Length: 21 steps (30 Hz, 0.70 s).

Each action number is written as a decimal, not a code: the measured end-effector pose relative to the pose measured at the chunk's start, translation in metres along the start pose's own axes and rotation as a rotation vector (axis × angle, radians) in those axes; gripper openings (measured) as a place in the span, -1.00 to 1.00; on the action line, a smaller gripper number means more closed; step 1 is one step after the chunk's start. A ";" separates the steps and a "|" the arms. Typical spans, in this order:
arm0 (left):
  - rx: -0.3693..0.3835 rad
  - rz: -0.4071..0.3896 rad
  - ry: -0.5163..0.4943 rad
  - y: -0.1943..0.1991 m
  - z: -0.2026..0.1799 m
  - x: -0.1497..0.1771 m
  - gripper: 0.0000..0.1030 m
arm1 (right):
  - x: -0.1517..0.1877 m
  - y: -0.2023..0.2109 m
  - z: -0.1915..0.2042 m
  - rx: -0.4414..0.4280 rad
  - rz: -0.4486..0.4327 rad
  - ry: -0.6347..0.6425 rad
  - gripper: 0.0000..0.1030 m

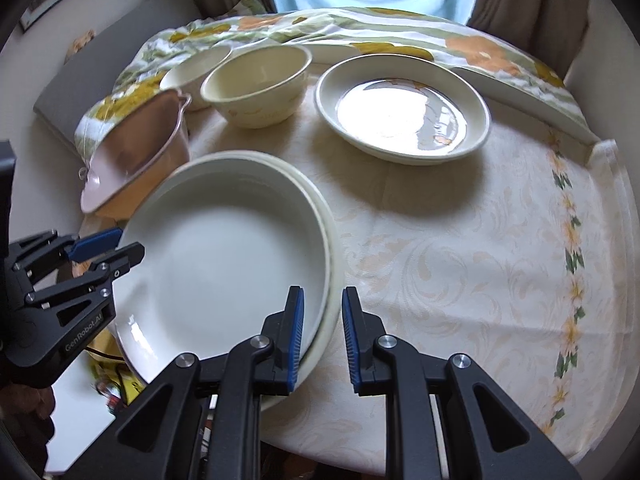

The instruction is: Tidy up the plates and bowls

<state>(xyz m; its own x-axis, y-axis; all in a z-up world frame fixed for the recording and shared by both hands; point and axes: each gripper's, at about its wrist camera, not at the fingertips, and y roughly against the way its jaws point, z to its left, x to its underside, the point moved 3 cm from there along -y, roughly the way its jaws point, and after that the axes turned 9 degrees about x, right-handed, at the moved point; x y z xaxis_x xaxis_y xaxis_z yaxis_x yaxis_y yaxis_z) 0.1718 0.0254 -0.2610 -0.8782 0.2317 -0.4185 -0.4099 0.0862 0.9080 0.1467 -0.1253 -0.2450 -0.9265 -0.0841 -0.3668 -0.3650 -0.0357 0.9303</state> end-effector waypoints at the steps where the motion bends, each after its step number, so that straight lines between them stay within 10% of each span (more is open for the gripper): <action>1: -0.001 -0.018 -0.002 0.008 0.000 -0.002 -0.56 | -0.002 0.006 -0.004 -0.003 -0.010 -0.009 -0.66; 8: 0.066 -0.243 0.002 0.084 -0.005 -0.045 -0.55 | -0.018 0.061 -0.034 -0.034 -0.118 -0.087 -0.66; 10: 0.105 -0.280 0.003 0.094 -0.009 -0.061 -0.35 | -0.023 0.078 -0.045 -0.026 -0.167 -0.119 -0.19; 12: 0.138 -0.303 0.010 0.095 -0.013 -0.075 0.92 | -0.029 0.094 -0.057 -0.020 -0.217 -0.162 0.74; 13: 0.140 -0.330 0.015 0.097 -0.016 -0.079 0.99 | -0.031 0.100 -0.062 -0.026 -0.235 -0.181 0.91; 21: 0.238 -0.263 0.118 0.076 -0.042 -0.111 0.99 | -0.065 0.106 -0.115 0.009 -0.265 -0.181 0.91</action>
<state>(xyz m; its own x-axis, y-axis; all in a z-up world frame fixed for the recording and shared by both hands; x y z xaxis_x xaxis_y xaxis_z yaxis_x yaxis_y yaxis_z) 0.2279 -0.0347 -0.1459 -0.7788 0.0596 -0.6245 -0.5685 0.3538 0.7427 0.1783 -0.2382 -0.1227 -0.8000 0.1053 -0.5907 -0.5959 -0.0234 0.8027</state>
